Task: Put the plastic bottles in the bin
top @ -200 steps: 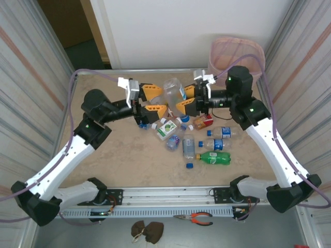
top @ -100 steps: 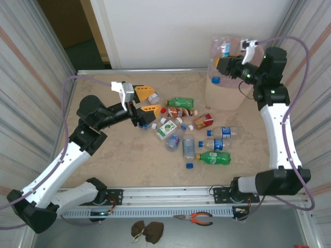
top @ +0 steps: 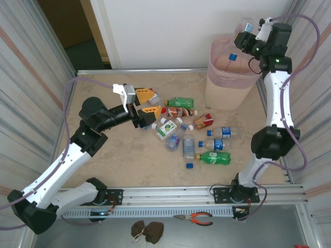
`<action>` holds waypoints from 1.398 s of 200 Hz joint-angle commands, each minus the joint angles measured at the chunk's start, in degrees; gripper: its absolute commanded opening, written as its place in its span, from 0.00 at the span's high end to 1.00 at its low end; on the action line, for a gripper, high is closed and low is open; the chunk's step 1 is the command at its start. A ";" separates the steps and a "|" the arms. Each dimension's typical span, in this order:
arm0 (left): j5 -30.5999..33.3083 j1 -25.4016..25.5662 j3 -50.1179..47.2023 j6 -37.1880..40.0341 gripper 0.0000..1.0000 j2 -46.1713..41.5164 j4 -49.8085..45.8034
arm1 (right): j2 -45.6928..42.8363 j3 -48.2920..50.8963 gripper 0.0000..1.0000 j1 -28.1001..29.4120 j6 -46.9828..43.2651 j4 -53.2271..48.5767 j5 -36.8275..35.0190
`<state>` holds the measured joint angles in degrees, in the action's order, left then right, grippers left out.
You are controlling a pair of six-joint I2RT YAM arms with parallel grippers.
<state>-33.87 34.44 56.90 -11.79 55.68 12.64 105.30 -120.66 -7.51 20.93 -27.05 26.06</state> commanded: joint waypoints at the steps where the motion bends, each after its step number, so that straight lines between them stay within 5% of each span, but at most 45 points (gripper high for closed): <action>1: 0.91 -0.54 -1.35 -0.40 0.25 -1.52 1.18 | 4.95 -6.35 0.63 0.68 -1.36 -9.03 -1.54; 50: 1.65 -0.66 -3.09 -0.79 0.25 -2.84 1.55 | 14.00 -15.44 0.63 3.84 -8.78 -22.91 -2.84; 171: 3.87 -0.99 -3.29 -1.74 0.25 -2.53 -0.56 | 27.58 -19.56 0.59 6.01 -15.43 -40.29 -6.11; 279: 5.99 -1.29 -3.47 -2.52 0.24 -2.73 -2.17 | 26.22 -20.85 0.29 5.94 -14.38 -41.26 -6.33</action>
<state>-29.15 33.69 53.84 -13.56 53.71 10.79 135.20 -139.41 -1.87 6.83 -66.39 20.56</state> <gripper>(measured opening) 0.755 0.700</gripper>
